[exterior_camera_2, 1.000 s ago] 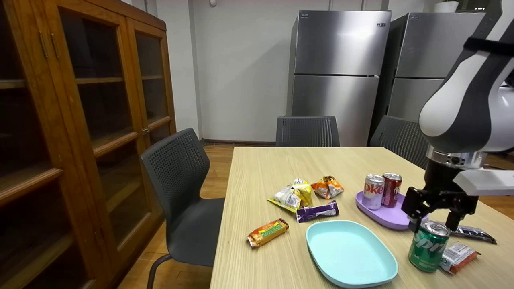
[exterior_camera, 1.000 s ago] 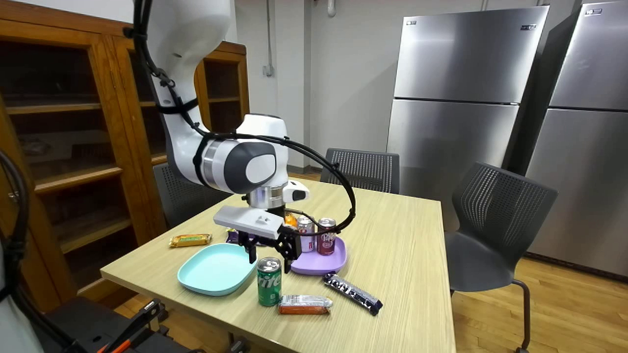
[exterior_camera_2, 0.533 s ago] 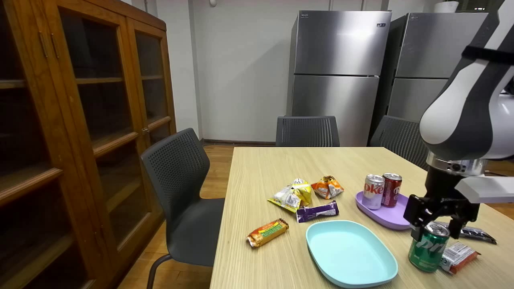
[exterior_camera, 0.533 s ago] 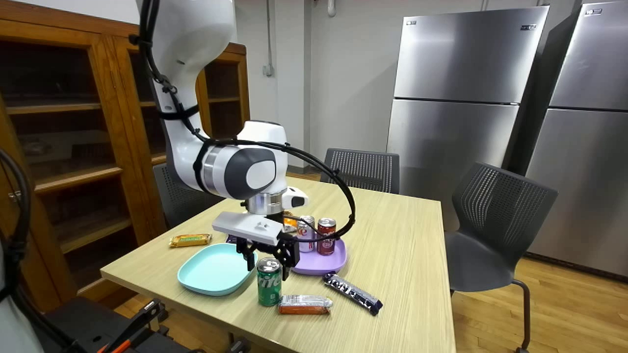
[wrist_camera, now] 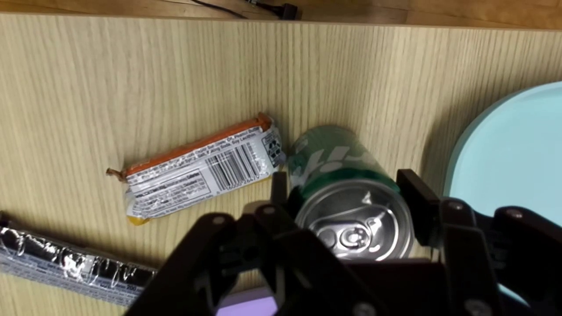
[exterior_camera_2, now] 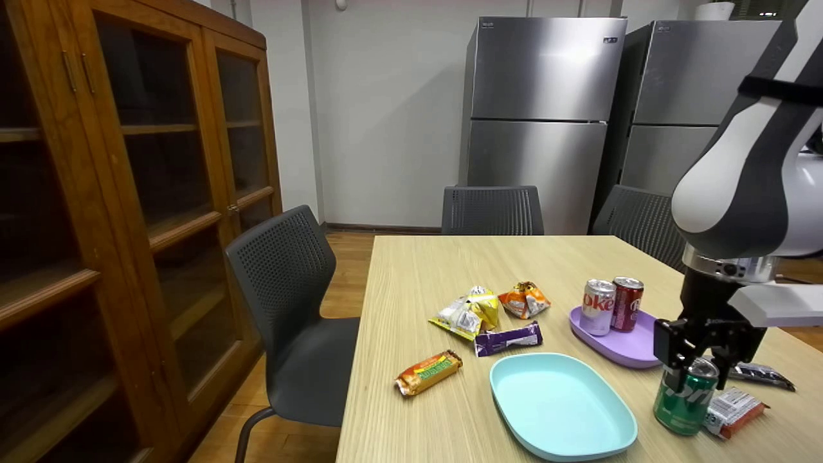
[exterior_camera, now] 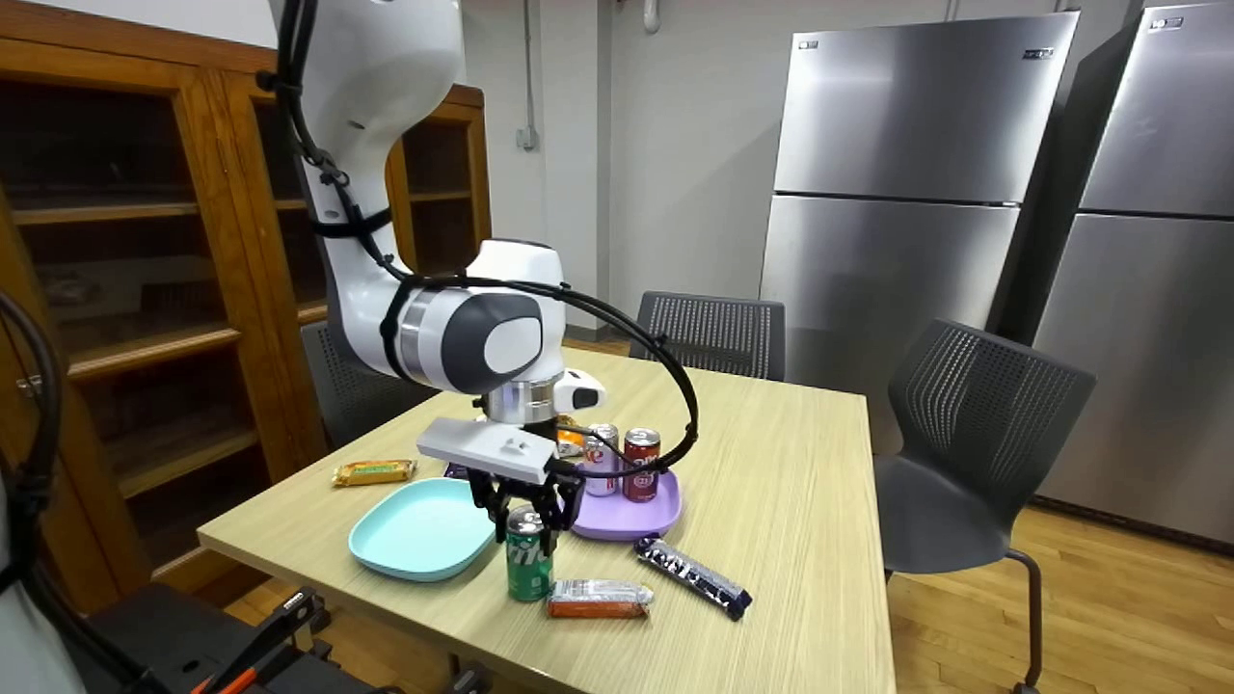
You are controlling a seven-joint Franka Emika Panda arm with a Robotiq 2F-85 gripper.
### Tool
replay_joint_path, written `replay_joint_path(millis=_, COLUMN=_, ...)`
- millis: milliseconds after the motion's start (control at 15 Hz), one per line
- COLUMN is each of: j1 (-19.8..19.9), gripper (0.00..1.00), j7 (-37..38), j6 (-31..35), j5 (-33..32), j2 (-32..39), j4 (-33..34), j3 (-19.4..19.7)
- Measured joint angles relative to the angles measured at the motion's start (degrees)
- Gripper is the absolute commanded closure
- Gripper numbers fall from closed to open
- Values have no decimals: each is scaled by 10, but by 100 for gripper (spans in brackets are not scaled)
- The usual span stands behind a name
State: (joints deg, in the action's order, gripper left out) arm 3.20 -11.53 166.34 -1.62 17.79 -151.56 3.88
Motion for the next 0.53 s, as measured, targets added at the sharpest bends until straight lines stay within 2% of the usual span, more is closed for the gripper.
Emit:
replay_joint_path(millis=267, j1=6, gripper=62, j7=-1, j6=0, j5=3, j2=-3, j4=0, j3=-11)
replay_joint_path(millis=533, j1=39, gripper=62, j7=-17, j6=-2, j5=30, j2=-31, j4=1, j3=-51)
